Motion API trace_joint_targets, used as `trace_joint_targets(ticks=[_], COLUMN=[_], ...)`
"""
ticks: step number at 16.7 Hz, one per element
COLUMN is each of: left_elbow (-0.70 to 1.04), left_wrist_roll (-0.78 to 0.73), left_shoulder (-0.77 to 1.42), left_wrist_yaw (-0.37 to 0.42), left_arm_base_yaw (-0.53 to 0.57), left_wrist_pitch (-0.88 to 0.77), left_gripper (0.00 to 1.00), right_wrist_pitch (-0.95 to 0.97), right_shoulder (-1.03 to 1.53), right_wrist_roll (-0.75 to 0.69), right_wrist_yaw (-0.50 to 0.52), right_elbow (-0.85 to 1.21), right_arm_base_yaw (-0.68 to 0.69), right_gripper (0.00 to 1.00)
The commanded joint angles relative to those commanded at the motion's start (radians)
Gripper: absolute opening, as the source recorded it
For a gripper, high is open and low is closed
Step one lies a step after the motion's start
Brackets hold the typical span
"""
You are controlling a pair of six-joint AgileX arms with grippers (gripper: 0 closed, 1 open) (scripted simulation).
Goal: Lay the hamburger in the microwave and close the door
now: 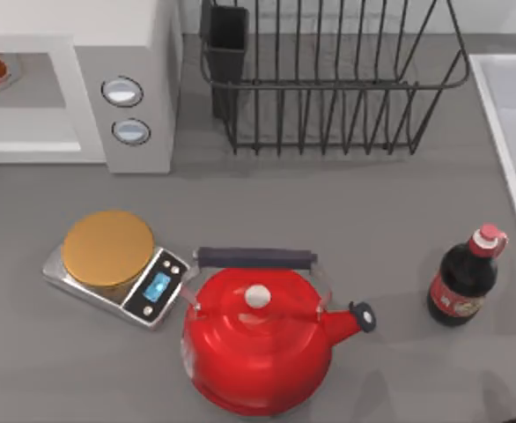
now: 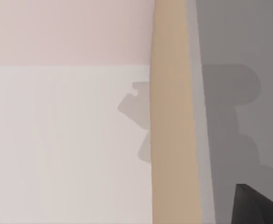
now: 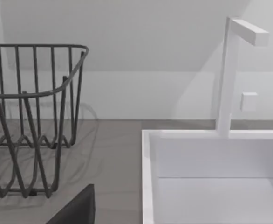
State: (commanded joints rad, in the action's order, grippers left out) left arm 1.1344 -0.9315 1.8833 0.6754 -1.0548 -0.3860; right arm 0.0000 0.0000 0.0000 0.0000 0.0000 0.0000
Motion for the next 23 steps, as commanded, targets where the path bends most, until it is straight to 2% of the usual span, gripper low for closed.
trace_joint_targets(ticks=[6, 14, 20, 23], left_elbow=[-0.016, -0.356, -0.389, -0.457], left_wrist_roll=[0.010, 0.172, 0.193, 0.263], left_shoulder=[-0.020, -0.287, -0.314, -0.385], left_wrist_yaw=[-0.003, -0.077, -0.083, -0.129], left_arm_base_yaw=[0.015, 0.161, 0.173, 0.240], left_wrist_pitch=[0.008, 0.166, 0.183, 0.205], left_gripper=[0.00, 0.00, 0.00, 0.00], right_wrist_pitch=[0.000, 0.000, 0.000, 0.000], right_shoulder=[0.000, 0.000, 0.000, 0.000], right_wrist_roll=[0.000, 0.000, 0.000, 0.000], right_wrist_yaw=[0.000, 0.000, 0.000, 0.000], right_elbow=[0.000, 0.000, 0.000, 0.000], right_arm_base_yaw=[0.000, 0.000, 0.000, 0.000], right_gripper=[1.00, 1.00, 1.00, 1.00])
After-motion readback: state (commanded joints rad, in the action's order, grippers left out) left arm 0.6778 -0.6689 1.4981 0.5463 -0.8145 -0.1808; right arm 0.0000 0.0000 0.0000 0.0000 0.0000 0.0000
